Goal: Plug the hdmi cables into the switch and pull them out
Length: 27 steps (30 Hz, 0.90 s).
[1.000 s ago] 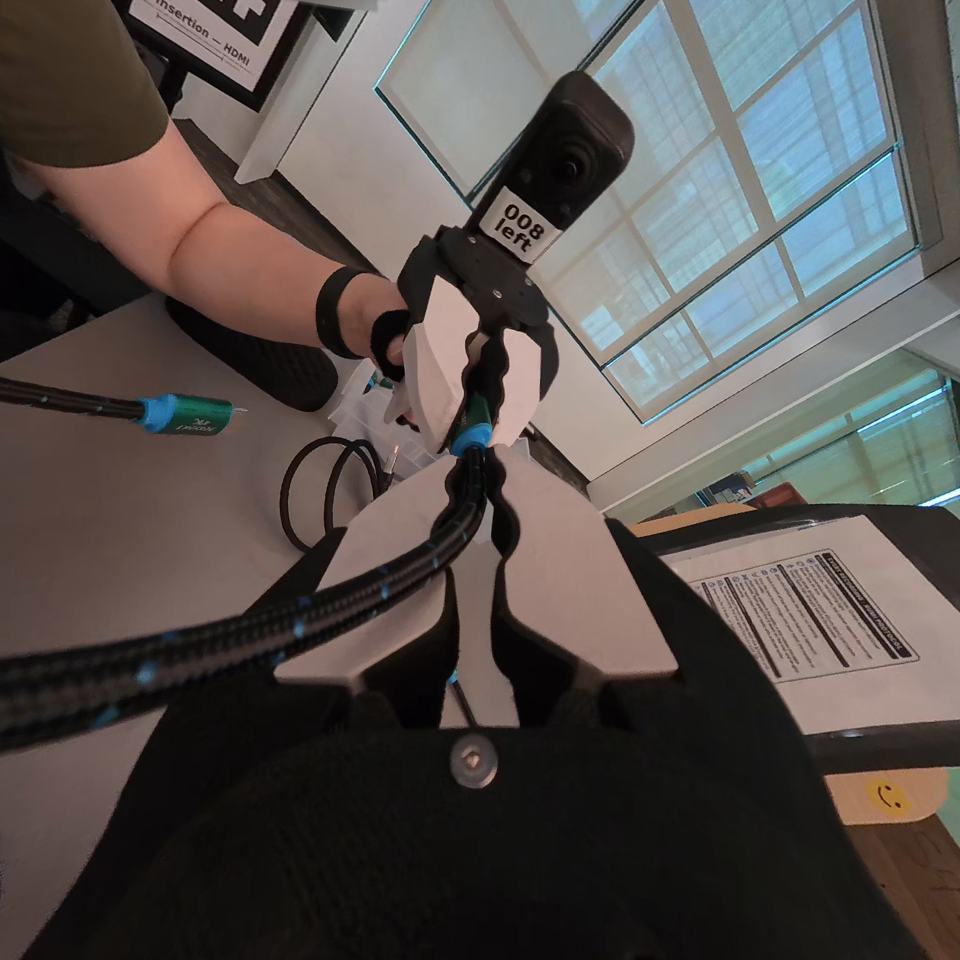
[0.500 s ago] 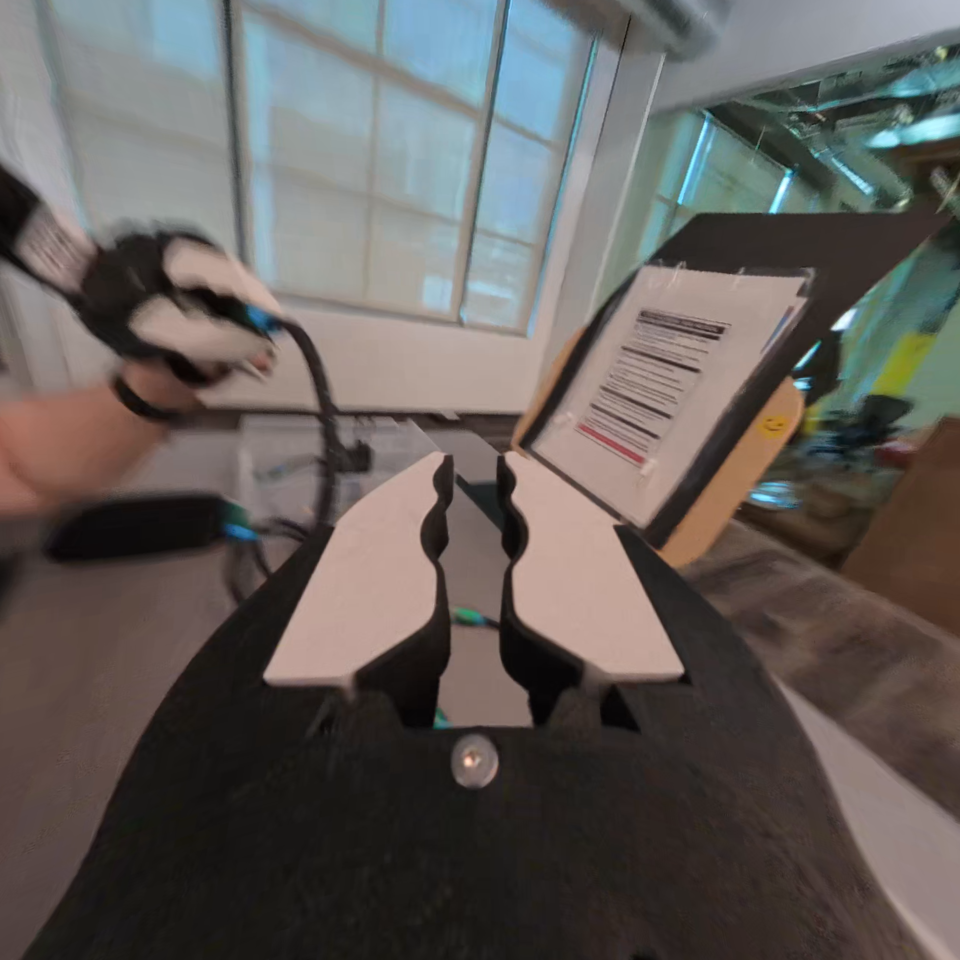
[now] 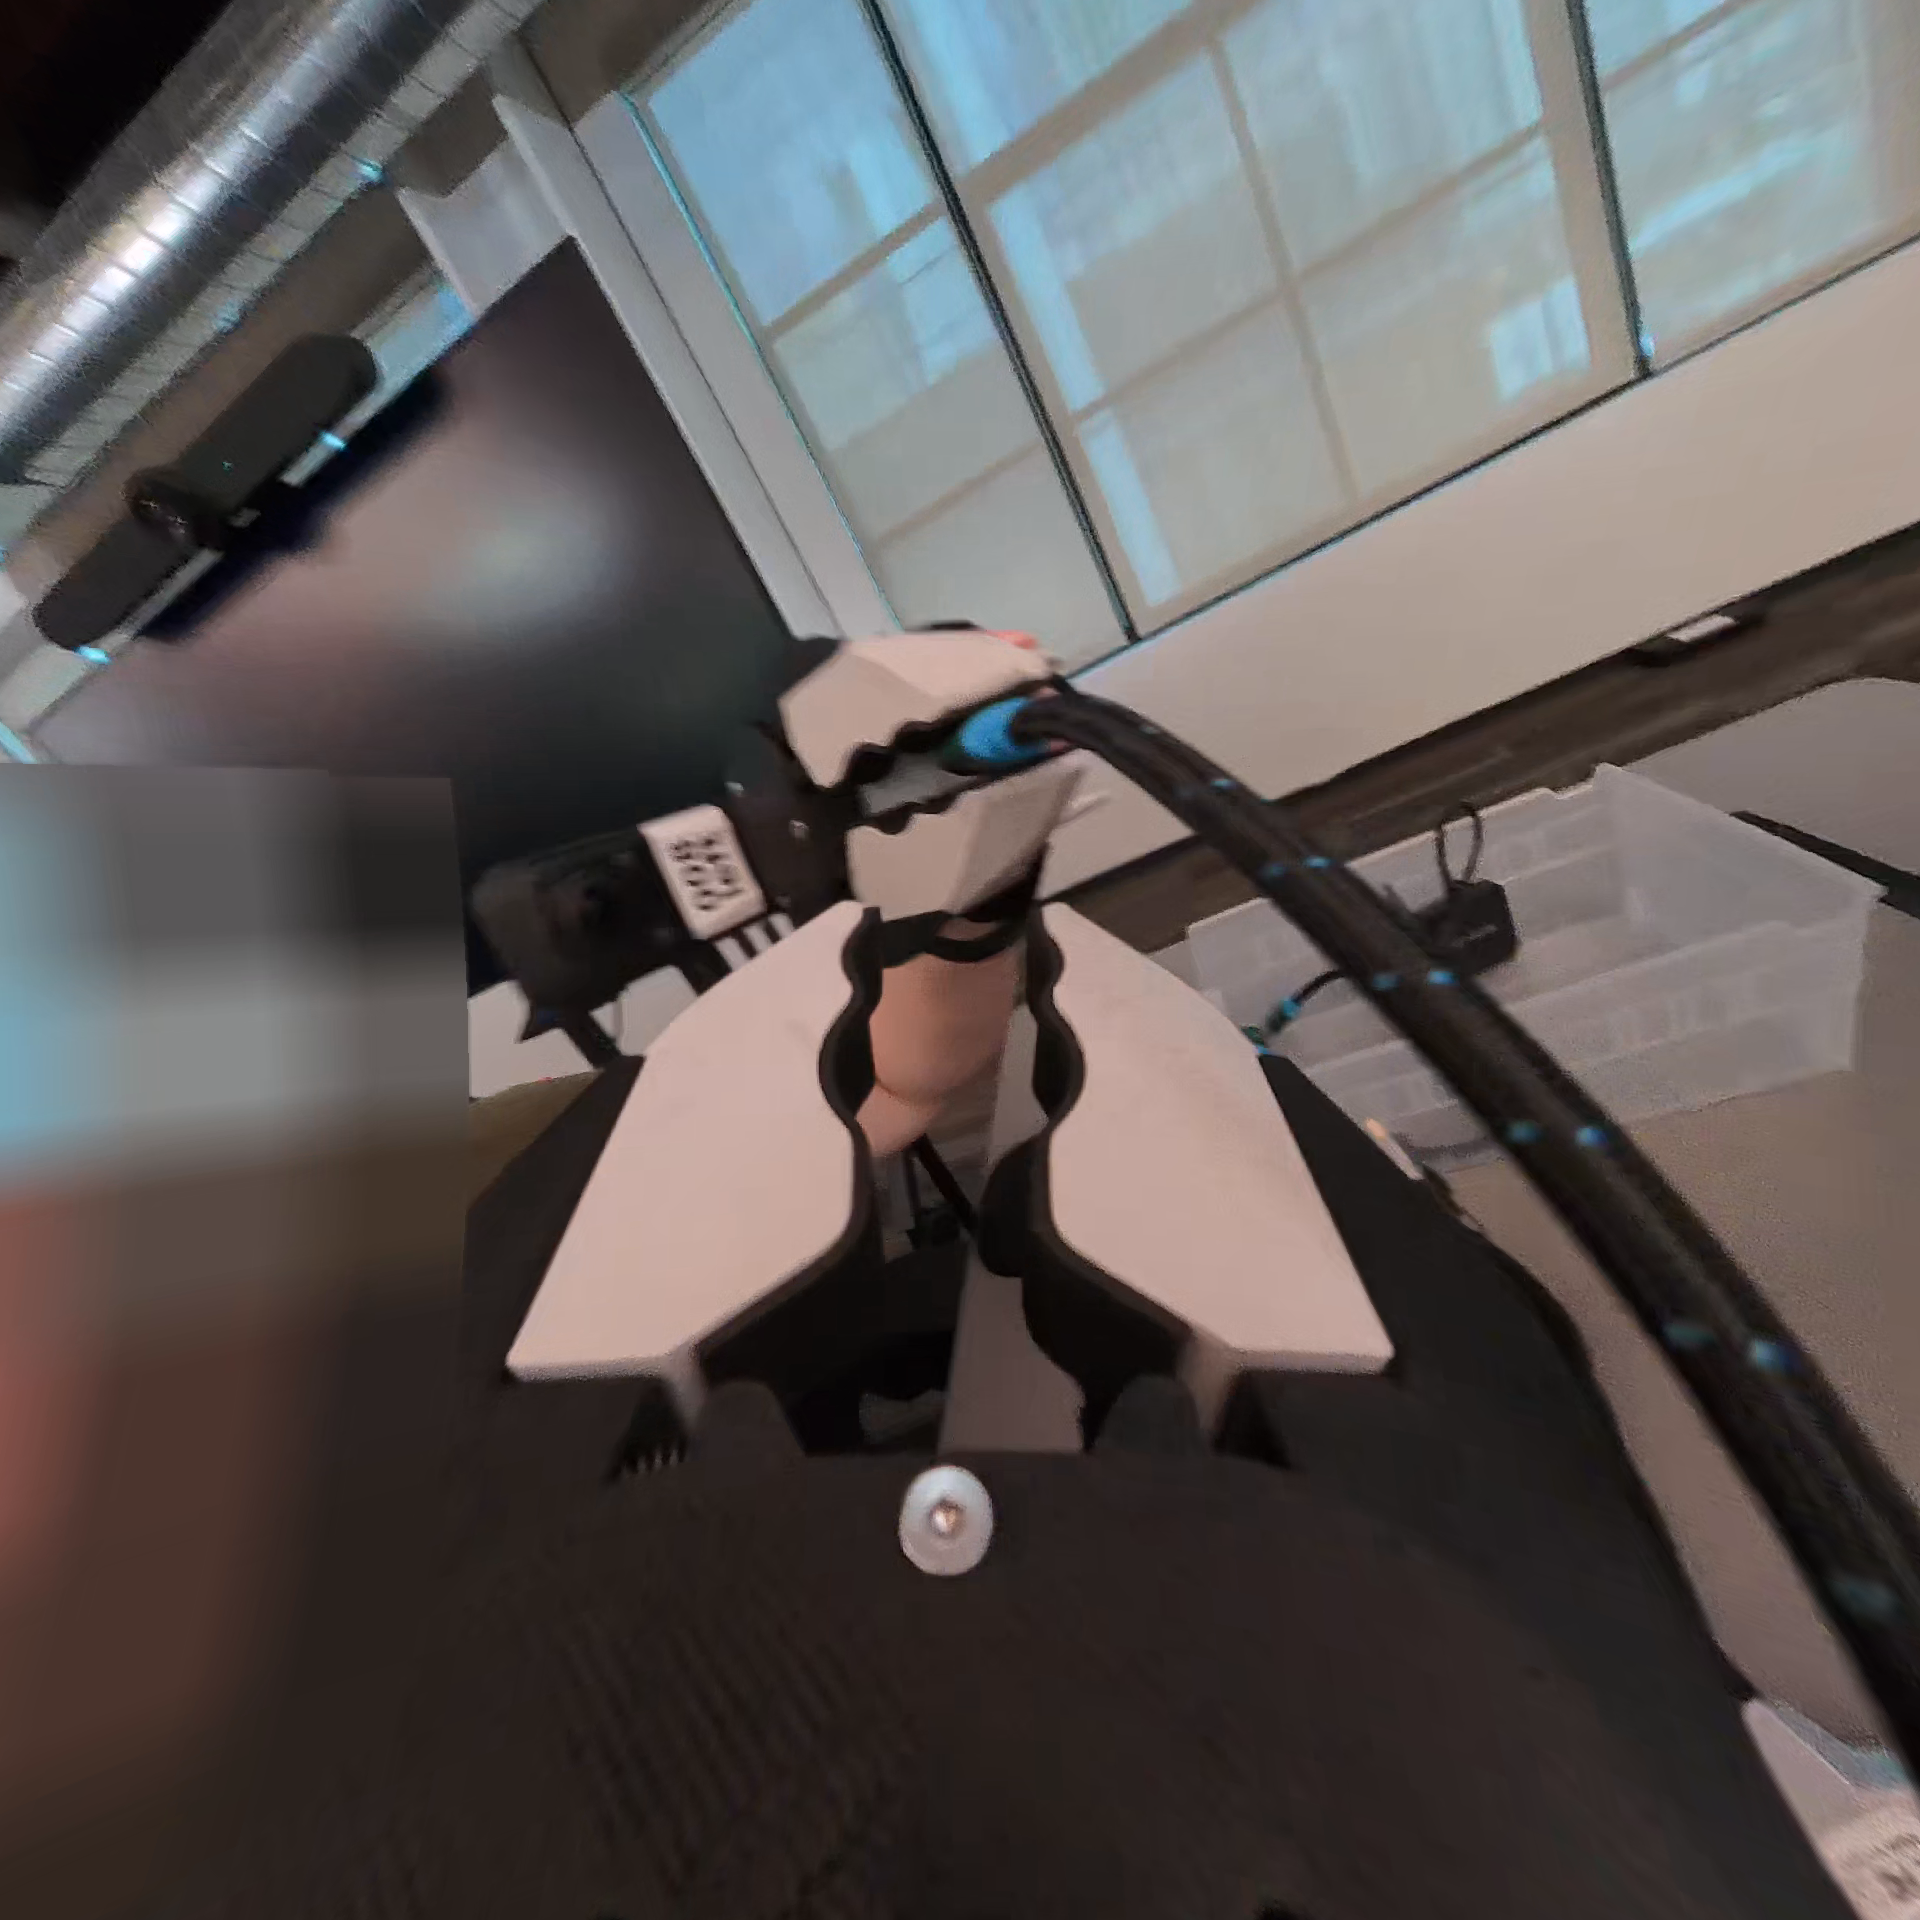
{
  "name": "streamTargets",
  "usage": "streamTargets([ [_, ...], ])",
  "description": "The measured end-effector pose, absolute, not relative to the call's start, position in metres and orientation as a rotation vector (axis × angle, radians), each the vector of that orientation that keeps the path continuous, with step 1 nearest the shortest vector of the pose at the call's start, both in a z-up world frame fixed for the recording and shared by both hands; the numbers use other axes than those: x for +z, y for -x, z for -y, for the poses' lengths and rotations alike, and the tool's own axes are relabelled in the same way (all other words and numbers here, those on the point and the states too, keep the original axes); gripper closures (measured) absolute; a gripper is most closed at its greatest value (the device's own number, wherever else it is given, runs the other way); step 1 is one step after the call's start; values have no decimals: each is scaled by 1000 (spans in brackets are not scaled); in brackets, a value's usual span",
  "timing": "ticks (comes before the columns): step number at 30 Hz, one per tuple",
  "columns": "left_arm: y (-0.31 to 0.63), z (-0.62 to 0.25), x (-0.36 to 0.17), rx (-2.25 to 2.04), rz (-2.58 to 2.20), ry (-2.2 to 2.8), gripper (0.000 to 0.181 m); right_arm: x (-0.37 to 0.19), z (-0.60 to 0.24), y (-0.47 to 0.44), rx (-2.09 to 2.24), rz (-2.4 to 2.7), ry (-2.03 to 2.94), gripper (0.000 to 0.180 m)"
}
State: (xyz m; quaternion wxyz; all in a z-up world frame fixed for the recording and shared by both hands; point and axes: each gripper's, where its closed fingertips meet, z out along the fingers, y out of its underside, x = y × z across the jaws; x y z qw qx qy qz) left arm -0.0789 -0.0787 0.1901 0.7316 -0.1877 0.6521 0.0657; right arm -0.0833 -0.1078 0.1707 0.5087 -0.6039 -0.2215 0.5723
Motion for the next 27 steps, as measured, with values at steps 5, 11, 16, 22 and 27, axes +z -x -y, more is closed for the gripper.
streamTargets([
  [5,74,92,191,68,-1473,385,170,179,91,89,1324,459,1325,136],
  [11,75,104,184,-22,-1535,367,170,198,98,78,1429,449,1104,154],
  [16,83,114,183,-80,-1572,336,170,191,107,83,1362,592,1131,168],
  [22,89,123,181,-157,-1607,322,170,189,117,90,1366,683,1108,170],
  [27,94,128,178,-219,-1644,322,170,188,122,98,1432,712,1091,170],
])
